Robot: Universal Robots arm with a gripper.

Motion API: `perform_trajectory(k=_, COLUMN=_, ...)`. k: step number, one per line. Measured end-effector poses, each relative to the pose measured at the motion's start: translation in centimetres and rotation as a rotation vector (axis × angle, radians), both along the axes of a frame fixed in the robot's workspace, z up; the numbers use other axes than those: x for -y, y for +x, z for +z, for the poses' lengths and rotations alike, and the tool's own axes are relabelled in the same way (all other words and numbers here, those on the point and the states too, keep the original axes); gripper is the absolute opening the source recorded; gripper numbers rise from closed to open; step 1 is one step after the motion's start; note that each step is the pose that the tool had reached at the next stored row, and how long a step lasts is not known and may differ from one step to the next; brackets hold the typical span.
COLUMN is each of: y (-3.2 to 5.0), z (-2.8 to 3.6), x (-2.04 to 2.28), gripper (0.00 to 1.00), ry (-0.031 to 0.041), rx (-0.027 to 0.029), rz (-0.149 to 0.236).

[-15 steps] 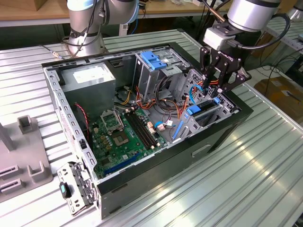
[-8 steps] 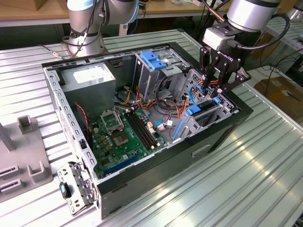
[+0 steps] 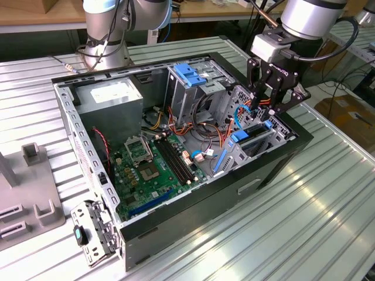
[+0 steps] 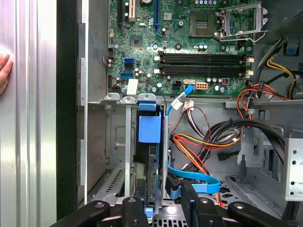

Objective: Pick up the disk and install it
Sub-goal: 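Insert the first disk wire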

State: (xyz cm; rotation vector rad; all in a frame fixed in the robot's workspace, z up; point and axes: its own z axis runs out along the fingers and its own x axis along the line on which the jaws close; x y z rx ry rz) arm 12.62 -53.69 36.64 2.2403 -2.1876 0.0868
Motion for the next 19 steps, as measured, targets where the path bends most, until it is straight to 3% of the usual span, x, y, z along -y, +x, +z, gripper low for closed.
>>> perform_trajectory(k=2, y=-0.01, z=0.00, x=0.00, gripper=0.41, ry=0.0000, rx=0.0000, rz=0.000)
perform_trajectory(k=7, y=-0.02, z=0.00, x=0.00, gripper=0.11, ry=0.0000, rx=0.0000, rz=0.000)
perform_trajectory(k=19, y=-0.07, z=0.00, x=0.00, gripper=0.11, ry=0.0000, rx=0.0000, rz=0.000)
